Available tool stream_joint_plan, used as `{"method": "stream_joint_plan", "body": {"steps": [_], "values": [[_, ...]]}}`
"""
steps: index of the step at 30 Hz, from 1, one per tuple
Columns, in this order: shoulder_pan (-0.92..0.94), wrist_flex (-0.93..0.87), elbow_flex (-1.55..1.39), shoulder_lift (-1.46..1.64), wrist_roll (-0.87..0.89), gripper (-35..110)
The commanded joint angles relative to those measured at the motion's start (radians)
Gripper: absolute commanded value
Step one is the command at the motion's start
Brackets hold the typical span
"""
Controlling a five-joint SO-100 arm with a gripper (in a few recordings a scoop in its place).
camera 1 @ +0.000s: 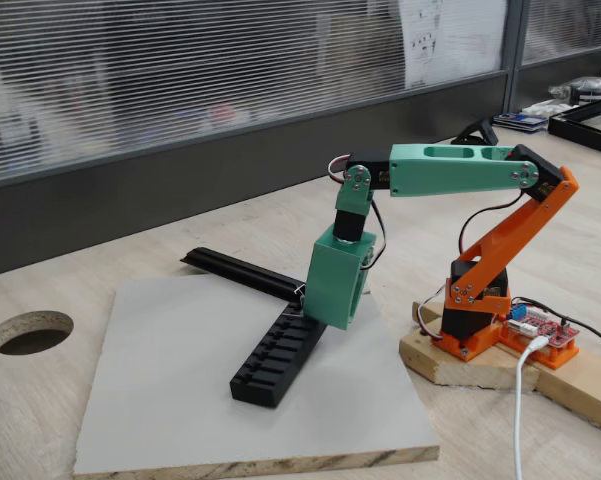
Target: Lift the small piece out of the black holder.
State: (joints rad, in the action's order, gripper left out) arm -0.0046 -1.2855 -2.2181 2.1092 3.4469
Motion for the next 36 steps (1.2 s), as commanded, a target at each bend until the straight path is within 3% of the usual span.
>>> {"method": "stream_joint_plan", "body": {"steps": [1,36], "values": [[-0.005,-0.021,0.021,0.067,-0.005,2],[-0.006,-0.009,-0.035,0.008,-0.005,2]]}}
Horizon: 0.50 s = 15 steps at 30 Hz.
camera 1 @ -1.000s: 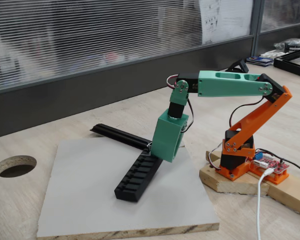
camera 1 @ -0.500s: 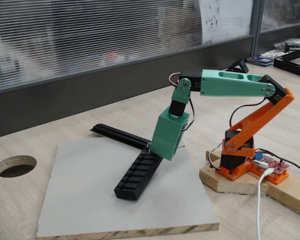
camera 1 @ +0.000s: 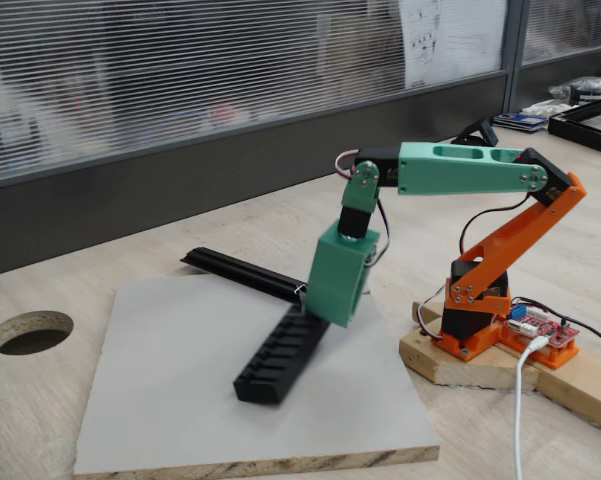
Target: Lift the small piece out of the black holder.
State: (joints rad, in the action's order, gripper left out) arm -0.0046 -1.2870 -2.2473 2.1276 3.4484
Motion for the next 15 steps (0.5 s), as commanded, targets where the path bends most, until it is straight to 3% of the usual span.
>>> {"method": "stream_joint_plan", "body": {"steps": [1,15], "values": [[-0.005,-0.008,0.000,-0.012,-0.006,2],[0.000,-0.003,0.009,0.003,-0.006,2]]}}
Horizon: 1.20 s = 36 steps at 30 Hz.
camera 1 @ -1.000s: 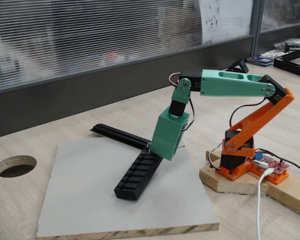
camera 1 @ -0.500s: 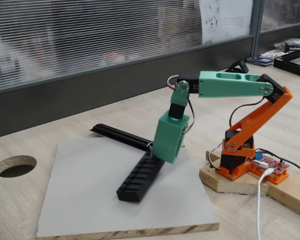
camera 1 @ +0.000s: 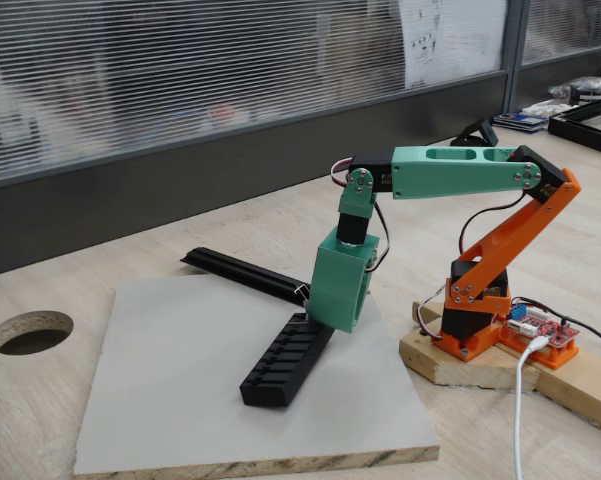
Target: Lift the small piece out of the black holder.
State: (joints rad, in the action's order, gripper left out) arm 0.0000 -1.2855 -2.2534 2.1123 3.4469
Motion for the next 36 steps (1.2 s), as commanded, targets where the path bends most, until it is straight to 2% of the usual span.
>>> {"method": "stream_joint_plan", "body": {"steps": [1,11,19,36], "values": [[-0.005,-0.005,0.017,0.020,-0.005,2],[-0.005,-0.006,0.224,0.020,-0.002,2],[-0.005,-0.008,0.252,0.023,0.002,2],[-0.005,-0.009,0.531,0.060,-0.002,2]]}}
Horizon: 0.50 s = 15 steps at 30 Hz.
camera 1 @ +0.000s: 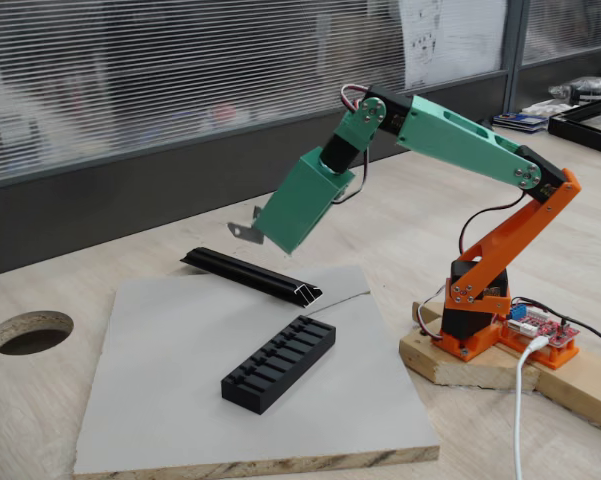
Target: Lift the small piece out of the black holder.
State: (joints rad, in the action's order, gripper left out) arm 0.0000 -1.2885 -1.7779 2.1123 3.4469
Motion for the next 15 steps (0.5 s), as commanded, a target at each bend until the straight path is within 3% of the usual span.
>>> {"method": "stream_joint_plan", "body": {"steps": [1,15], "values": [[-0.005,-0.006,0.067,0.078,-0.002,2],[-0.005,-0.005,0.081,0.261,-0.003,2]]}}
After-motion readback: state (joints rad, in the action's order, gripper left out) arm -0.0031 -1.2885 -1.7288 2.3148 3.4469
